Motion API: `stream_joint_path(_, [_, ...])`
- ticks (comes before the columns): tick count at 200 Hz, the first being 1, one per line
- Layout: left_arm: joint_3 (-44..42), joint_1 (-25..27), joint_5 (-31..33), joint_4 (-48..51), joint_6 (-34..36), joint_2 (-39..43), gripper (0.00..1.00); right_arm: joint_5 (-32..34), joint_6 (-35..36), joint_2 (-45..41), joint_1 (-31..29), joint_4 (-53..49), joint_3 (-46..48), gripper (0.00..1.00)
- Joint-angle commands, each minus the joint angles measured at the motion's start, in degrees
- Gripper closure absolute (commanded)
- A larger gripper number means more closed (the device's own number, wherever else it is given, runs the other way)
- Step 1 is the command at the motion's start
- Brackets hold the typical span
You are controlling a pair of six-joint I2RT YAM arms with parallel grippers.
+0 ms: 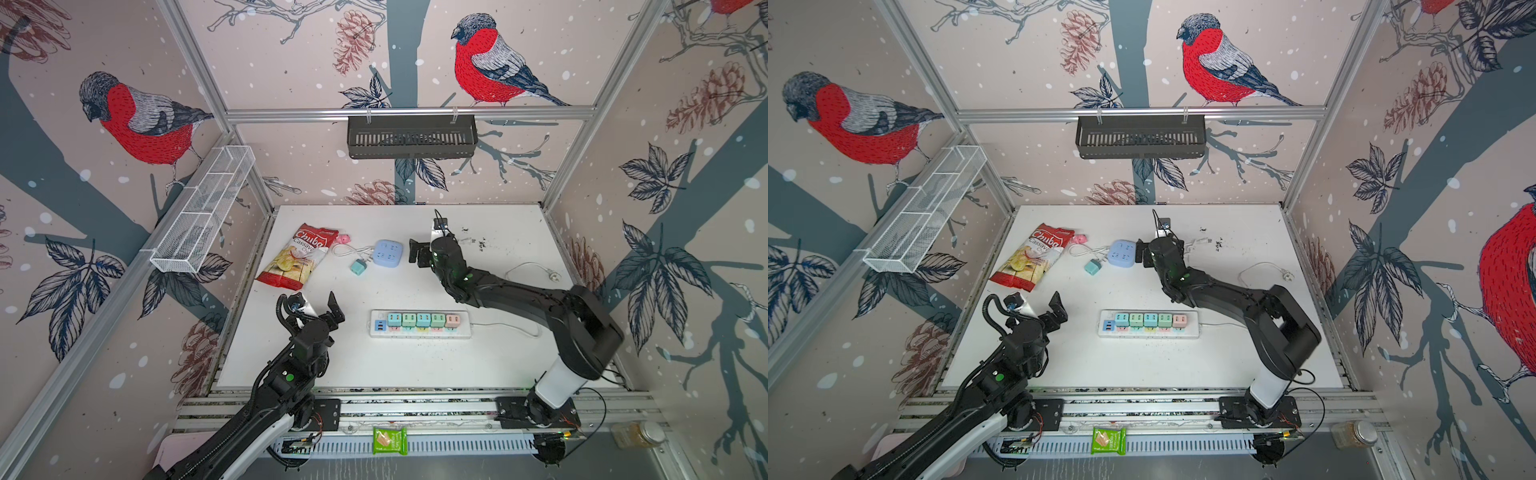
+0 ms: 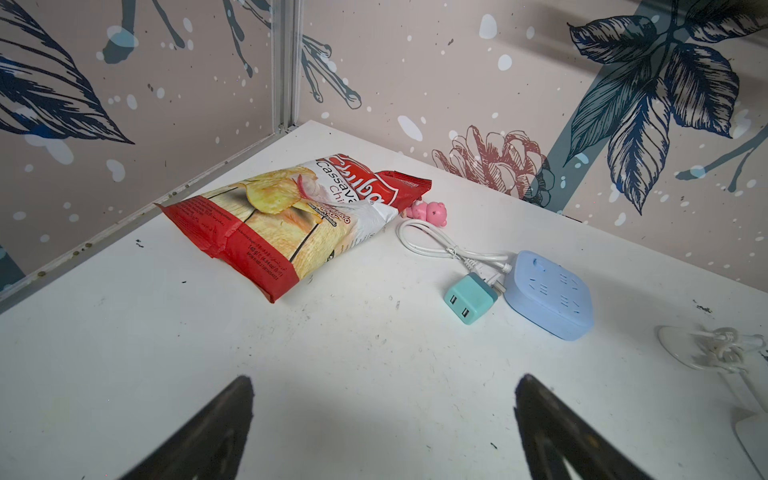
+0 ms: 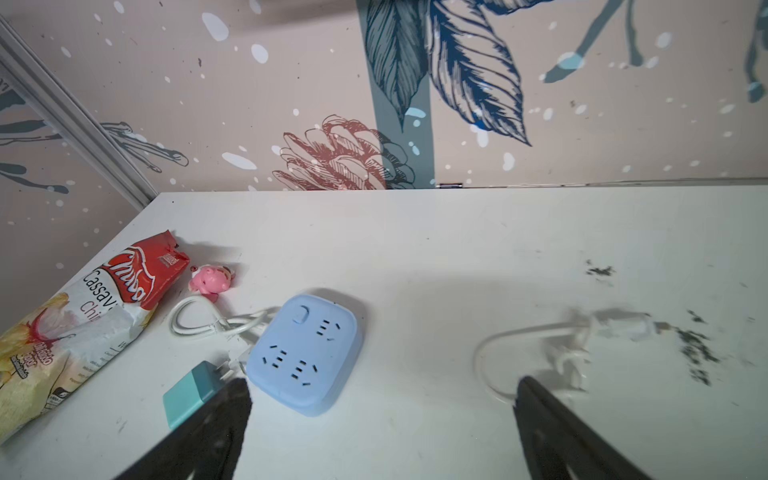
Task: Insert the plug
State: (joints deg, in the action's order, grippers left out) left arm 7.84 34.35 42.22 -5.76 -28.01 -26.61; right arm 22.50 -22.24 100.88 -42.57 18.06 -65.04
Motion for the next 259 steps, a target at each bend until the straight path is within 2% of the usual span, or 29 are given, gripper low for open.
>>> stream_joint_path(1, [0.0,0.0,0.5,-1.8,-0.5,-0.1,0.03,-1.2,1.2,6.8,-0.1,-9.7,-9.6,0.01])
stream_joint_path(44, [-0.1,0.0,-0.1,-2.1,-0.2,-0.1,0.03,-1.0,0.0,24.2,-0.1,-23.9,-34.4,0.01])
stream_joint_path(120, [-0.1,-0.1,-0.5,-2.6,0.1,-0.7,0.03,-2.8,1.1,44.1,0.3,-32.7,-64.3,0.01])
stream_joint_path(169, [0.0,0.0,-0.8,-2.8,0.2,-0.8,0.03,-7.8,2.3,50.1,1.8,-27.9,-67.5,0.01])
stream_joint_path(209, [0.0,0.0,-1.0,-2.9,0.3,-0.7,0.03,-13.2,0.1,52.5,3.8,-28.4,-68.5,0.00])
stream_joint_path(259, [-0.2,0.0,-1.2,-3.0,0.4,-0.7,0.03,-13.5,2.2,52.2,3.2,-30.1,-67.0,0.00])
